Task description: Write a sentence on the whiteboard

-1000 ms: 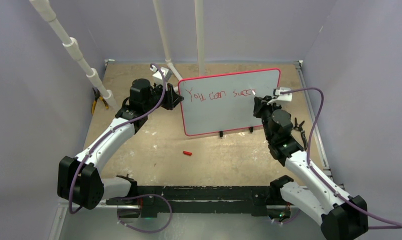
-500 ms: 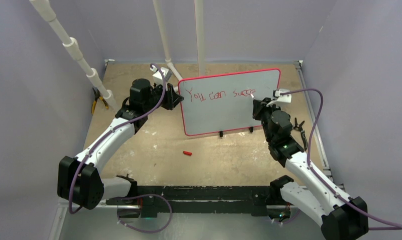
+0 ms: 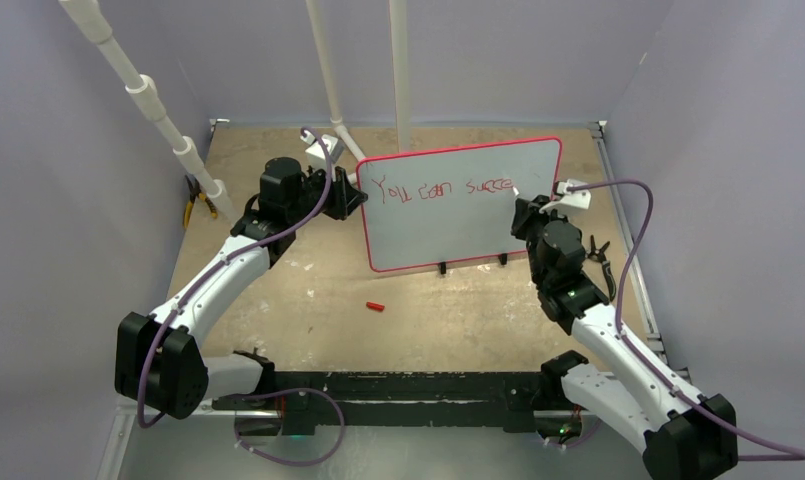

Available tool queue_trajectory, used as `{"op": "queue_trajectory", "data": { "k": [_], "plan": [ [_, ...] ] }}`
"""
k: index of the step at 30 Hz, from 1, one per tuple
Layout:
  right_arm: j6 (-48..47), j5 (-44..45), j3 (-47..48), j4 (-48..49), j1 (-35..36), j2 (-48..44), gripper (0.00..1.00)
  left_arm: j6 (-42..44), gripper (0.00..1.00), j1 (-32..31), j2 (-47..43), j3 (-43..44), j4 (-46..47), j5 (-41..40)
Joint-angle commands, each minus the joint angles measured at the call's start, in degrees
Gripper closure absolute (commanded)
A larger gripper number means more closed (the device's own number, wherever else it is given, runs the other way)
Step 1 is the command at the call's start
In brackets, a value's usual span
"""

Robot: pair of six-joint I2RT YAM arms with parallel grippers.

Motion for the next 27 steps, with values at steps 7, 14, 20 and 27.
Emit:
{"op": "queue_trajectory", "data": {
  "k": [7, 14, 20, 27],
  "plan": [
    [-0.69, 3.08, 1.91, 1.99, -0.29, -0.89, 1.0, 1.08, 0.84, -0.53, -2.03, -0.37, 1.29, 0.7],
    [-1.14, 3.53, 2.43, 4.44, -0.33, 1.28, 1.0, 1.1, 0.84, -0.62, -2.09, -0.4, 1.29, 0.61],
    [-1.25, 4.97, 2.91, 4.76, -0.32, 1.57, 1.0, 1.14, 0.84, -0.7, -2.1, -0.38, 1.2, 0.53],
    [-2.04, 5.1, 3.17, 5.53, -0.37, 0.79, 1.0, 1.18, 0.84, -0.8, -1.91, -0.29, 1.2, 0.53]
  ]
}}
